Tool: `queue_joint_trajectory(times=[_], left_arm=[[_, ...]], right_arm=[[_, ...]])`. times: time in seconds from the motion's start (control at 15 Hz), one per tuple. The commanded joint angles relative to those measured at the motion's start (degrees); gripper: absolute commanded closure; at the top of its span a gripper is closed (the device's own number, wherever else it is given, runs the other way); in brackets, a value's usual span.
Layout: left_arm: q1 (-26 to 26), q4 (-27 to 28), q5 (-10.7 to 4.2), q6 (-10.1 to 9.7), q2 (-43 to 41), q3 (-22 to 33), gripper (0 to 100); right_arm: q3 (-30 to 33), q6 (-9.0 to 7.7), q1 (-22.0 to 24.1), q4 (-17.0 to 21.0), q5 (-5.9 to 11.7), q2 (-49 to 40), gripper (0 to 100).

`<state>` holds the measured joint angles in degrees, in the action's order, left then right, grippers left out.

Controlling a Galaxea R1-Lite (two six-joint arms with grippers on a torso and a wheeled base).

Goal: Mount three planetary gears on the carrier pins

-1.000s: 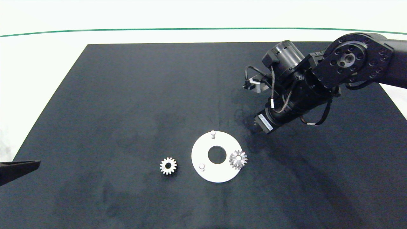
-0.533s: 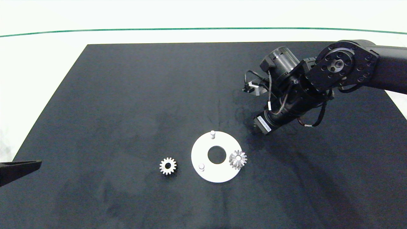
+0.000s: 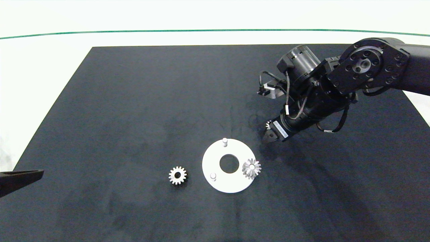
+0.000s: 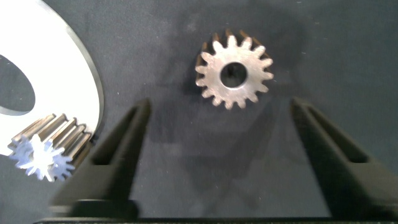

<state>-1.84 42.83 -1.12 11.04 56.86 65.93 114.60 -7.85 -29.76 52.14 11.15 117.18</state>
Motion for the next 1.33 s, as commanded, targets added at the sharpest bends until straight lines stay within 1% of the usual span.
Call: queue_joint_trajectory(times=[0.07, 0.13, 0.2, 0.27, 0.33, 0.4, 0.47, 0.53, 0.6, 0.87, 1.0, 1.07, 1.33], left_arm=[[0.0, 0.2, -0.02, 0.12, 0.1, 0.0, 0], [0.0, 0.2, -0.02, 0.12, 0.0, 0.0, 0], [0.0, 0.2, -0.02, 0.12, 0.0, 0.0, 0], [0.0, 0.2, -0.02, 0.12, 0.0, 0.1, 0], [0.0, 0.2, -0.02, 0.12, 0.0, 0.1, 0], [0.0, 0.2, -0.02, 0.12, 0.0, 0.1, 0], [0.0, 0.2, -0.02, 0.12, 0.0, 0.1, 0], [0.0, 0.2, -0.02, 0.12, 0.0, 0.0, 0], [0.0, 0.2, -0.02, 0.12, 0.1, 0.0, 0], [0.2, 0.2, -0.02, 0.12, 0.1, 0.0, 0], [0.3, 0.2, -0.11, 0.21, 0.1, 0.0, 0], [0.3, 0.2, -0.02, 0.21, 0.1, 0.0, 0], [0.3, 0.1, -0.11, 0.21, 0.2, 0.0, 0]], right_arm=[[0.0, 0.03, -2.0, -0.5, 0.01, -5.3, 0], [0.0, -0.06, -2.1, -3.4, 0.01, -8.0, 0], [0.0, -0.94, -2.3, -9.2, 0.01, -11.1, 0], [-0.7, -3.40, -2.2, -17.2, 0.01, -13.7, 0], [-7.3, -5.33, -2.1, -23.7, 0.10, -15.6, 0], [-17.6, -7.44, -2.0, -33.5, 0.27, -18.7, 0], [-23.6, -7.79, -2.1, -39.8, 0.36, -20.5, 0], [-28.1, -7.79, -2.2, -43.7, 0.45, -22.0, 0], [-30.3, -7.79, -2.1, -44.3, 0.45, -22.8, 0], [-34.8, -7.44, -0.9, -44.7, 0.27, -22.2, 0], [-34.9, -6.56, -0.1, -44.7, 0.10, -20.4, 0], [-34.6, -6.39, 0.6, -44.8, 0.10, -19.3, 0], [-34.6, -6.21, 1.0, -45.2, -0.17, -16.6, 0]])
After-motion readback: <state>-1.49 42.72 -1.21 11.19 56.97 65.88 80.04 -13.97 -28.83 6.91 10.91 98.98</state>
